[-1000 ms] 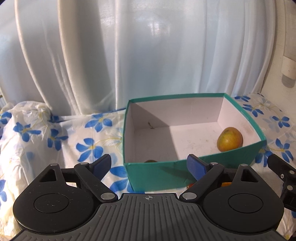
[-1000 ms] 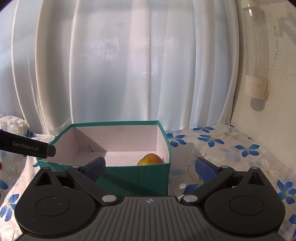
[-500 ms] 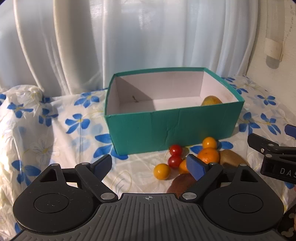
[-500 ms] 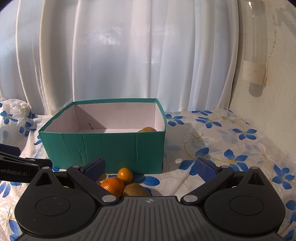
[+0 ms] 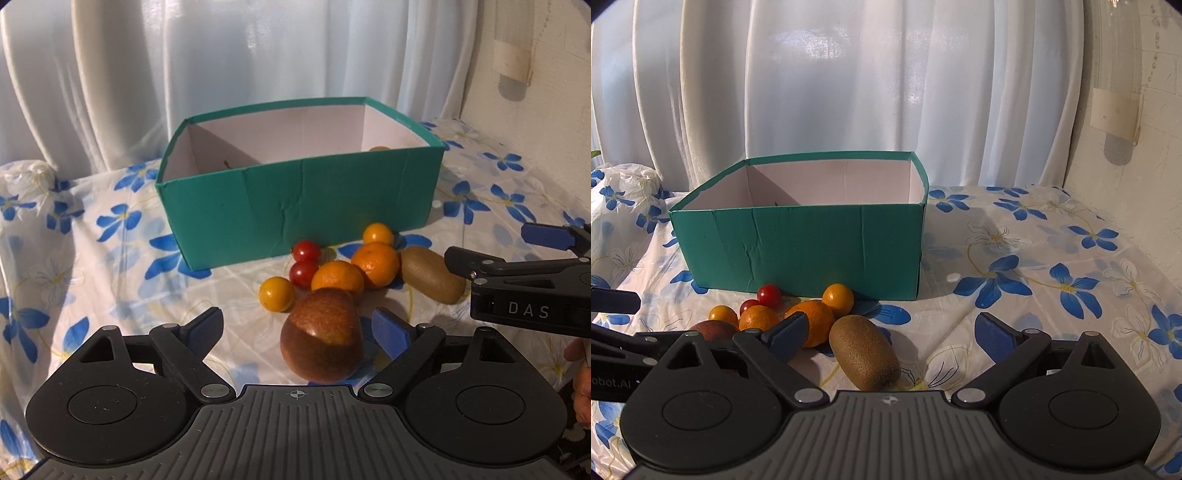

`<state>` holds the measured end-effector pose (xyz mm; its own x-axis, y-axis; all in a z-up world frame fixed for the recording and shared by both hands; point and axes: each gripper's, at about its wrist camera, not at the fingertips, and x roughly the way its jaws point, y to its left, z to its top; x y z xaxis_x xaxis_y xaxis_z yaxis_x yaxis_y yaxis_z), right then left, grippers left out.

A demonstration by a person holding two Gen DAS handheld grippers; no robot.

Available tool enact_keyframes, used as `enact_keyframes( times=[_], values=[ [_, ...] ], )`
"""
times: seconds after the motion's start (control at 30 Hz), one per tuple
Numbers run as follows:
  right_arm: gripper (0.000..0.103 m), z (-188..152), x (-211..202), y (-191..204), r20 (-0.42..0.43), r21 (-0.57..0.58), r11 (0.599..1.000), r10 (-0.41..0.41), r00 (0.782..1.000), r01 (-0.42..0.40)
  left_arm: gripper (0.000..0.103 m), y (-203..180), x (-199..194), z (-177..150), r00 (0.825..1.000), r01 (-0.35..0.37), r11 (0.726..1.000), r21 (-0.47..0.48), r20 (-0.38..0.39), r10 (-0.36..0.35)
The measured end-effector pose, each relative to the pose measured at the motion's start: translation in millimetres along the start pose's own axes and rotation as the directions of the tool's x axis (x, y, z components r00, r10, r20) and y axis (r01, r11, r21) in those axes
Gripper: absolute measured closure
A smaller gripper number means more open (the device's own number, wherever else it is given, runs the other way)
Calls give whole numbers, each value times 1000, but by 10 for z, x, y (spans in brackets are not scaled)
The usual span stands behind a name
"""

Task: Organize fruits
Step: 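Grasp the second red apple with the left tool while the right tool grasps the second kiwi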

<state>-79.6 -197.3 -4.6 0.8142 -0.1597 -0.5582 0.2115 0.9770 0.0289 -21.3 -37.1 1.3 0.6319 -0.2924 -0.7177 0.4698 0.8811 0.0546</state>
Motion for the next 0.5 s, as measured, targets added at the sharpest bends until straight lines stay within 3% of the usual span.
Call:
enact_keyframes(
  times=[0.5],
  values=[
    [24,-177,332,14,-80,-34,999,19,997,-22,13,-148,324,-134,998,-39,998,45,-49,41]
  ],
)
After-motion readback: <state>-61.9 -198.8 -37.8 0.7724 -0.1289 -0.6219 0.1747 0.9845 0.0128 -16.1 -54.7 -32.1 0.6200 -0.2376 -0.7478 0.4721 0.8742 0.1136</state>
